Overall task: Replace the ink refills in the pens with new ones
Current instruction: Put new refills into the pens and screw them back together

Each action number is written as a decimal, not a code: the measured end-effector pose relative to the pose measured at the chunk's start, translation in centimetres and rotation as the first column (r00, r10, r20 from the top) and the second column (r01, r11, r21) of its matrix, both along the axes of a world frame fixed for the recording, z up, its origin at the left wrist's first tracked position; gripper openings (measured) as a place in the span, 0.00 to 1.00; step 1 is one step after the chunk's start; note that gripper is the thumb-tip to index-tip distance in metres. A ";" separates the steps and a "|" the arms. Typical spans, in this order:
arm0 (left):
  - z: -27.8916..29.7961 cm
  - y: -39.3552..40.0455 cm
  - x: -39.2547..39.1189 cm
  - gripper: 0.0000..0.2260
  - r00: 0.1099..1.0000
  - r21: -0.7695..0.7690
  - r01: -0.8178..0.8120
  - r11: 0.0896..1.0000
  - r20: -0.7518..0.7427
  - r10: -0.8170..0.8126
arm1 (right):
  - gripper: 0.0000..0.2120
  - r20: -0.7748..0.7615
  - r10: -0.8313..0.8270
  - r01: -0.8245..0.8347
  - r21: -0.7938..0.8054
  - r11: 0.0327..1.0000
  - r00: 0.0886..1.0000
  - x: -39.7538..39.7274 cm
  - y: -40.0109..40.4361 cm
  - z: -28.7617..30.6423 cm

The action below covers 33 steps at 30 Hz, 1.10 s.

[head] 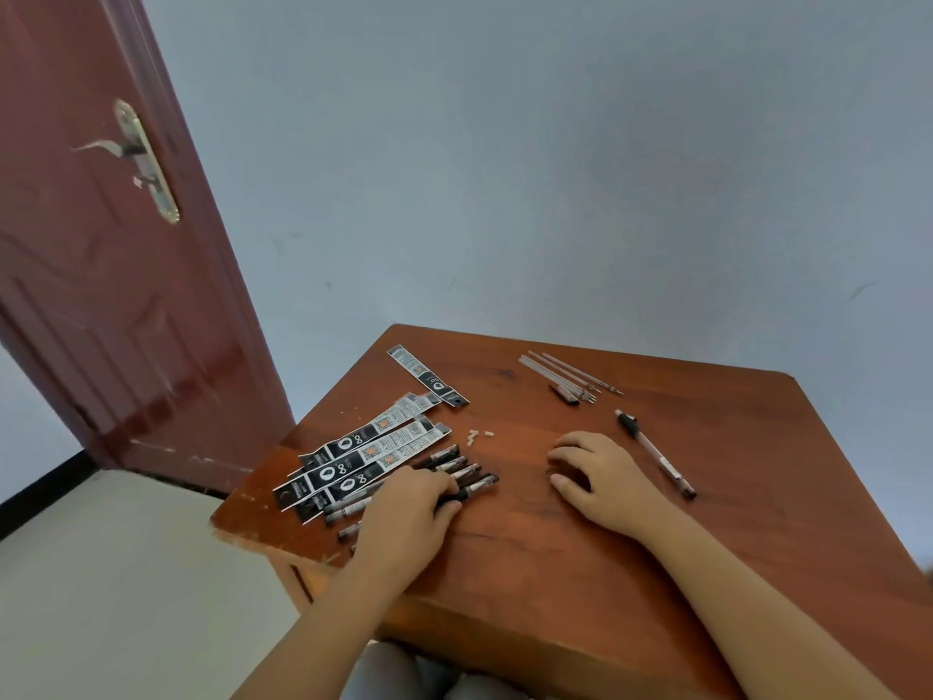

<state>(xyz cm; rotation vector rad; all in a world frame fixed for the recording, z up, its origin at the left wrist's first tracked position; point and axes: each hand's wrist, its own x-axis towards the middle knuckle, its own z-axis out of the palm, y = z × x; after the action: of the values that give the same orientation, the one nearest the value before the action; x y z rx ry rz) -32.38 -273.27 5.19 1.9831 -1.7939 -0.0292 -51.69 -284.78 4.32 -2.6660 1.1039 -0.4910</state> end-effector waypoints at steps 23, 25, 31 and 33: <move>-1.2 0.7 2.1 0.09 0.998 -0.122 0.053 0.991 0.046 -0.047 | 0.17 -0.032 -0.017 0.018 0.020 1.000 0.999 -0.2 0.5 0.3; -1.0 0.5 2.4 0.09 0.996 -0.163 0.063 0.985 0.074 -0.051 | 0.17 -0.027 -0.016 0.016 0.016 1.000 1.000 -0.1 0.6 0.3; 0.7 -1.4 2.5 0.21 0.993 0.033 -0.016 0.999 0.118 0.012 | 0.17 -0.015 -0.028 0.027 -0.015 1.000 1.000 -0.1 0.8 0.2; 0.9 -2.1 2.3 0.23 0.988 0.100 -0.034 0.994 0.154 0.019 | 0.17 -0.023 -0.032 0.032 -0.023 0.999 0.999 0.0 0.9 0.2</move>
<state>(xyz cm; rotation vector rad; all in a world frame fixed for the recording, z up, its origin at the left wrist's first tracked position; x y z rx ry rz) -30.04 -275.37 6.13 2.1328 -1.8953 0.0411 -51.72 -283.85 4.51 -2.6840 1.1562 -0.4815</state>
